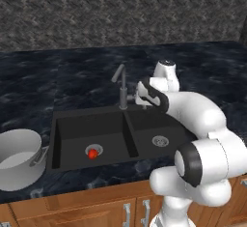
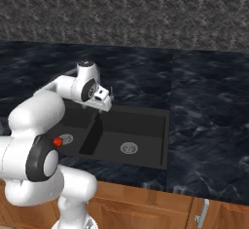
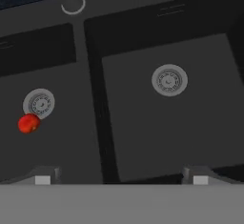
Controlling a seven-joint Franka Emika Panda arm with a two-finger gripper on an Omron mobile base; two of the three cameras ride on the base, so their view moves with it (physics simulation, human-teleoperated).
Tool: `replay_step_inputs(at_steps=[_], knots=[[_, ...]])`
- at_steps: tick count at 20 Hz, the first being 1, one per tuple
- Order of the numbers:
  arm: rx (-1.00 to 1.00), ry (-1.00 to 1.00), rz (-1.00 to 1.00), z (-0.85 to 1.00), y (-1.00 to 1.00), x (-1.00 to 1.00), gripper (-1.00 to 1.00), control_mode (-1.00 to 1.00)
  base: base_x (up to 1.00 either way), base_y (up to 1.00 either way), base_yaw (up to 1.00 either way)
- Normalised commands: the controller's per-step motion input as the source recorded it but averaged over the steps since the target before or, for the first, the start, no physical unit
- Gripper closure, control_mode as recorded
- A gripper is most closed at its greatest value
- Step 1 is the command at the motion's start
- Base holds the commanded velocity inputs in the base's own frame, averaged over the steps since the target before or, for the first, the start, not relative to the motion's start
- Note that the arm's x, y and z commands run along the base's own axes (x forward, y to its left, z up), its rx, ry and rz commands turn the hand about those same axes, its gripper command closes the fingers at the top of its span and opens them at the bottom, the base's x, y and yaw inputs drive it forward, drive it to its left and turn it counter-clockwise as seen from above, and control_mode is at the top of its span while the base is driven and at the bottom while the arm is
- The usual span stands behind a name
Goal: Dump the tomato from the pot into the sink. Then turn on the water and wash the tomato. Then turn off the water and put the tomato back in the pot.
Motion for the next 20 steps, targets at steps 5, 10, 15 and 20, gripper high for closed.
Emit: replay_step_inputs(at_steps=[5,10,15,20], knots=[[0.08,-0.05,0.09,0.01,-0.44,0.67,-1.00,-1.00,0.00,0.00,0.00],[0.06,-0.10,0.13,0.00,-0.10,0.54,-1.00,-1.00,0.00,0.00,0.00],[0.02,-0.10,0.11,-0.01,0.00,0.46,-1.00,-1.00,0.00,0.00,0.00],[0.00,-0.08,0.07,-0.10,0.00,0.45,-1.00,-1.00,0.00,0.00,0.00]])
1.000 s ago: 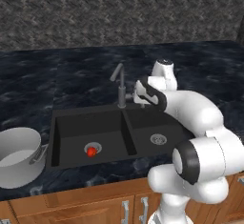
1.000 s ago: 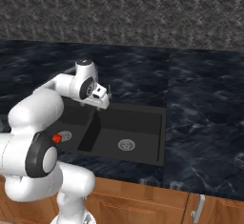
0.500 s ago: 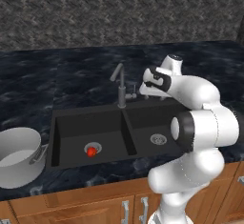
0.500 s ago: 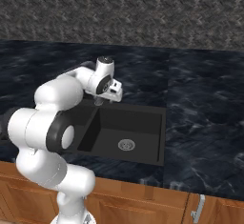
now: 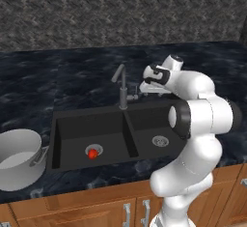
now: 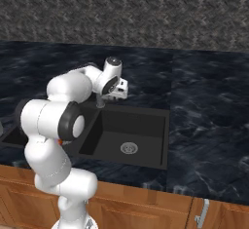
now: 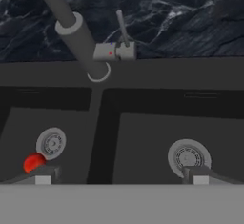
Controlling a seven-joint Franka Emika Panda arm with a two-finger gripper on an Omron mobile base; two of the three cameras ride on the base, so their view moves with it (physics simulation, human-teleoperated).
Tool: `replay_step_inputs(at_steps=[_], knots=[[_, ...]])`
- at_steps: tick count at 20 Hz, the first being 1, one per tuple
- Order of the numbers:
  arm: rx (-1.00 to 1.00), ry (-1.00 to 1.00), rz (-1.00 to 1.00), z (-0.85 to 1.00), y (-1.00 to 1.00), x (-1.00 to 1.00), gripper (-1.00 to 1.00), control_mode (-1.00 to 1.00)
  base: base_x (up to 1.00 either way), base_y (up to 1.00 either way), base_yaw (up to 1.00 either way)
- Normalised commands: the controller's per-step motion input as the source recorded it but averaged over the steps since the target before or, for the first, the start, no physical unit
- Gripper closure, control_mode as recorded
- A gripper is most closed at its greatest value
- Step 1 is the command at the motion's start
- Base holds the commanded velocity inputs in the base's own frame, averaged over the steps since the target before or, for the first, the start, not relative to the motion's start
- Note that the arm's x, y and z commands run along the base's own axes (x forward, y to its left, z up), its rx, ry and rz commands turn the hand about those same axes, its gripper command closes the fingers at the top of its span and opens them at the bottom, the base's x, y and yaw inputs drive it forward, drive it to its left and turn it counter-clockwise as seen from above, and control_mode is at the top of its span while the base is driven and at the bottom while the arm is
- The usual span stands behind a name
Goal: Dump the tomato from the pot into the sink. Then turn on the water and wash the tomato. Then turn off the water and put the tomato back in the pot.
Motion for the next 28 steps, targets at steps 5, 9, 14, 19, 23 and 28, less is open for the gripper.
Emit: replay_step_inputs(at_steps=[5,9,14,19,23,28], knots=[[0.00,-0.05,0.05,-0.20,0.00,0.36,-1.00,-1.00,0.00,0.00,0.00],[0.00,-0.04,0.03,-0.18,0.00,0.42,-1.00,-1.00,0.00,0.00,0.00],[0.00,-0.01,0.02,-0.08,0.02,0.49,-1.00,-1.00,0.00,0.00,0.00],[0.00,0.00,0.00,-0.07,0.04,0.34,-1.00,-1.00,0.00,0.00,0.00],[0.01,0.00,0.00,-0.09,0.06,0.27,-1.00,-1.00,0.00,0.00,0.00],[0.01,0.00,0.00,-0.16,0.05,0.26,-1.00,-1.00,0.00,0.00,0.00]])
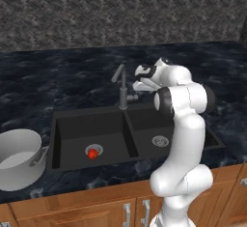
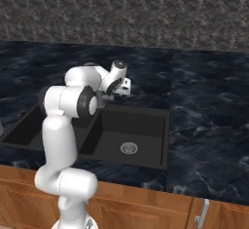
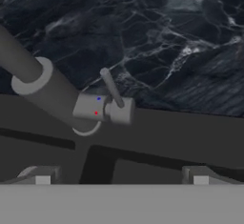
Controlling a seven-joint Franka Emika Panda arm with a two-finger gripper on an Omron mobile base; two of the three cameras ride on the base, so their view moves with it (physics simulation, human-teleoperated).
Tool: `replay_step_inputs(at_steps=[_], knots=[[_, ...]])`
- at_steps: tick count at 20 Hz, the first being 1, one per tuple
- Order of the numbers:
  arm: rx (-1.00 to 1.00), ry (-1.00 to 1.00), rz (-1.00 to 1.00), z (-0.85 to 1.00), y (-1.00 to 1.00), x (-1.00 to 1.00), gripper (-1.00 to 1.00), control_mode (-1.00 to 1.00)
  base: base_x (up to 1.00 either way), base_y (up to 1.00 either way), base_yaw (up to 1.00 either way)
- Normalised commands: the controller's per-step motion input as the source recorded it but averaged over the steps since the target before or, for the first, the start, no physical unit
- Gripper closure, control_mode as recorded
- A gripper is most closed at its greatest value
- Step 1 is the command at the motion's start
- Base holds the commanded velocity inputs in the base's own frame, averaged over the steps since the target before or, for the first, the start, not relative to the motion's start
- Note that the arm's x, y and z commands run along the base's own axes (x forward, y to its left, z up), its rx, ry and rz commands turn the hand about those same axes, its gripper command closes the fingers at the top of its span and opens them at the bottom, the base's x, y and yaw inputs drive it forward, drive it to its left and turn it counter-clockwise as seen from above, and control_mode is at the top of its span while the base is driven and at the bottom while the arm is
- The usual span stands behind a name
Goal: Dump the tomato from the pot into the sink. Then turn on the water and wash the tomato. Then turn off the water and put the tomato back in the pot.
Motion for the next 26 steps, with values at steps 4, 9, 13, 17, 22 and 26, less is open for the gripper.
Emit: replay_step_inputs(at_steps=[4,9,13,17,22,26], knots=[[0.01,0.00,0.00,-0.19,0.03,0.34,-1.00,-1.00,0.00,0.00,0.00],[0.00,0.00,0.00,-0.20,0.01,0.35,-1.00,-1.00,0.00,0.00,0.00],[0.00,-0.02,0.00,-0.14,0.01,0.23,-1.00,-1.00,0.00,0.00,0.00],[0.00,-0.02,0.00,-0.16,0.05,0.14,-1.00,-1.00,0.00,0.00,0.00],[0.00,-0.02,0.00,-0.14,0.05,0.12,-1.00,-1.00,0.00,0.00,0.00],[0.00,-0.02,0.00,-0.08,0.01,0.21,-1.00,-1.00,0.00,0.00,0.00]])
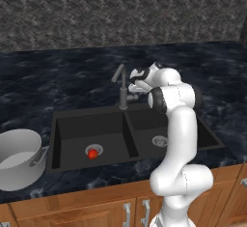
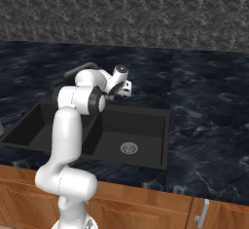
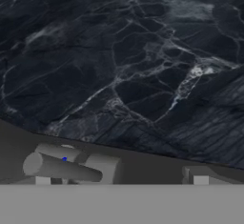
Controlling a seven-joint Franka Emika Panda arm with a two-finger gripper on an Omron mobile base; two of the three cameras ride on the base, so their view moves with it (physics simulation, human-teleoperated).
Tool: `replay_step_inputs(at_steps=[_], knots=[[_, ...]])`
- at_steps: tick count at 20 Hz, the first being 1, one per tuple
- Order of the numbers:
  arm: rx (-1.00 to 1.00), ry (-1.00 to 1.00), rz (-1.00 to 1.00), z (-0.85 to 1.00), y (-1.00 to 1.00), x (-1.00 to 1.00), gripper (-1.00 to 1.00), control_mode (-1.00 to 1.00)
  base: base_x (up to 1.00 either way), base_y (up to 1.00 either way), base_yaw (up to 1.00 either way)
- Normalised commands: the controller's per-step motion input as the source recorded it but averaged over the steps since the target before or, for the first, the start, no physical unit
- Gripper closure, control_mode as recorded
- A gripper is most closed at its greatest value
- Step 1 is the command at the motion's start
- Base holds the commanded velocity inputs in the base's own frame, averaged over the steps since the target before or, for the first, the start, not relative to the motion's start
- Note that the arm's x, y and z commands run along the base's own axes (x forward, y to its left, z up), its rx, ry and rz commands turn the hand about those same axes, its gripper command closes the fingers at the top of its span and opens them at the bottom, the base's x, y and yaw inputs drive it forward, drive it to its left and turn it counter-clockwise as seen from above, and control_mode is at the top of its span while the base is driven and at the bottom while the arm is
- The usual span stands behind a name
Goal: Dump the tomato from the pot into the sink. Then turn on the water and wash the tomato. Then turn off the water and put the tomato back in the pot.
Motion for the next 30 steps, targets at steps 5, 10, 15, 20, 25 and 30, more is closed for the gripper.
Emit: replay_step_inputs(at_steps=[5,10,15,20,25,30], knots=[[0.00,-0.02,0.00,-0.08,0.00,0.25,-1.00,-1.00,0.00,0.00,0.00],[0.00,0.00,0.00,-0.15,0.00,0.30,-1.00,-1.00,0.00,0.00,0.00],[0.00,0.00,0.00,-0.22,0.01,0.25,-1.00,-1.00,0.00,0.00,0.00],[0.00,0.00,0.00,-0.32,0.00,0.31,-1.00,-1.00,0.00,0.00,0.00],[0.00,0.00,0.00,-0.43,0.00,0.33,-1.00,-1.00,0.00,0.00,0.00],[0.00,0.00,0.00,-0.44,0.00,0.24,-1.00,-1.00,0.00,0.00,0.00]])
